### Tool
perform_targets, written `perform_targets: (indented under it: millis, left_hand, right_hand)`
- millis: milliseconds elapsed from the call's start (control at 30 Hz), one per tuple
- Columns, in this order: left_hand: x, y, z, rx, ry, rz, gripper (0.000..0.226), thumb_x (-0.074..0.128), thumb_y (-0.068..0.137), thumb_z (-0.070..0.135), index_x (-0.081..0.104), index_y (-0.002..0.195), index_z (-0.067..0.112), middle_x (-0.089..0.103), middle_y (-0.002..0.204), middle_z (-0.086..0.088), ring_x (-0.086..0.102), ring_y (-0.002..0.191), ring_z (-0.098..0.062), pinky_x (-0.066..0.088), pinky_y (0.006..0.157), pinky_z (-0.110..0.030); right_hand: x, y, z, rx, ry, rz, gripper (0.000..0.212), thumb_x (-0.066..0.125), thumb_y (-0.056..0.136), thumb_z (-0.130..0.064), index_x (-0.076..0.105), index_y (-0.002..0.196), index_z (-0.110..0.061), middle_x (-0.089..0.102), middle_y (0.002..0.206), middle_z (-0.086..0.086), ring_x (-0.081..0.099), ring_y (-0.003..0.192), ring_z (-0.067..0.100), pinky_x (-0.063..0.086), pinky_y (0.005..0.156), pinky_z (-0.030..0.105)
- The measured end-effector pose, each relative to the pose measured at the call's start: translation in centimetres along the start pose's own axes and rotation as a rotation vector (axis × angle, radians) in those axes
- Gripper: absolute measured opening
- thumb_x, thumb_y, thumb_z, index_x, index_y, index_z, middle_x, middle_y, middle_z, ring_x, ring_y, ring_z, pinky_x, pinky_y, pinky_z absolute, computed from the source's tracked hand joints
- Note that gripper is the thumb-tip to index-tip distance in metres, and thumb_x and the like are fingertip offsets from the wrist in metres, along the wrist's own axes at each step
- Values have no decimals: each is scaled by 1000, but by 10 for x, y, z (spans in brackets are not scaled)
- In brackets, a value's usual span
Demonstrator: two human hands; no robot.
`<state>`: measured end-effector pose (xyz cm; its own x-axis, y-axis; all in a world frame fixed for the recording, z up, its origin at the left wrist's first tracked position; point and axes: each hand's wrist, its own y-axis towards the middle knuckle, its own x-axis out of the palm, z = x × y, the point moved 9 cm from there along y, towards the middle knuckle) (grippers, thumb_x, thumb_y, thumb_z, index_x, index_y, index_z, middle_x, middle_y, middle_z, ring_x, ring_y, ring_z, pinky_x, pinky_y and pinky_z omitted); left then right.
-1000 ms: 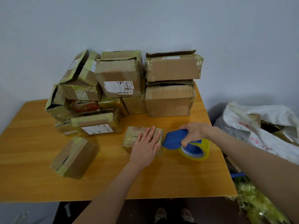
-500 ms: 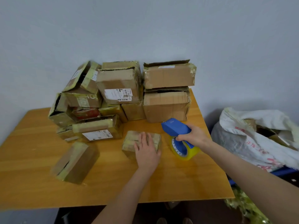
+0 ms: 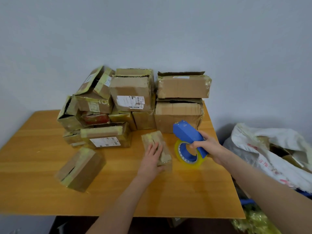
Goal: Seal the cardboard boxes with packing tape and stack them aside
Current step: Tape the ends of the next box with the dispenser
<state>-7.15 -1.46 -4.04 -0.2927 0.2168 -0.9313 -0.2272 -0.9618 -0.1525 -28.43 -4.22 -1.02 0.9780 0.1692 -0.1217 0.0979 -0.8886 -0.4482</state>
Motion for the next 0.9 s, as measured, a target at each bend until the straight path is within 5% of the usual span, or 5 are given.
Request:
perform_targets:
  millis: [400,533,633,733,900]
  left_hand:
    - [-16,14,-1,285,326,-210,100,63,84,50,-7,152,30,-21,152,15,-19,142,-11,-11,116,-42]
    - [-82,20,-22,-184,-551,143,68,59,92,33,26,151,21,23,157,2,24,144,-21,28,115,-44]
    - [-56,16,-28,-520,-1315,-68,63,55,91,50,45,137,10,58,130,-8,55,117,-24,48,96,-38]
    - [-47,11,-13,-506,-1413,-219,53,57,89,52,57,120,9,67,115,-6,62,106,-22,53,84,-34]
    - [-54,13,-25,-524,-1335,-10,16,64,91,16,67,100,4,66,68,0,59,67,-13,50,64,-25]
  right_hand:
    - [5,-8,-38,-53,-10,-193,75,73,56,-13,55,126,-31,63,114,5,63,96,21,50,73,28]
    - [7,-11,-57,-111,-133,-211,76,74,55,-14,56,125,-37,61,118,5,63,102,22,51,82,30]
    - [15,-16,-70,-149,-245,-249,77,74,55,-17,55,125,-41,57,120,1,61,106,21,50,83,30]
    - [27,-23,-81,-188,-342,-287,72,73,56,-19,55,120,-44,57,116,-3,60,103,17,48,75,26]
    - [43,-31,-85,-239,-495,-352,64,76,63,-13,53,114,-43,57,107,-9,61,89,4,49,68,15]
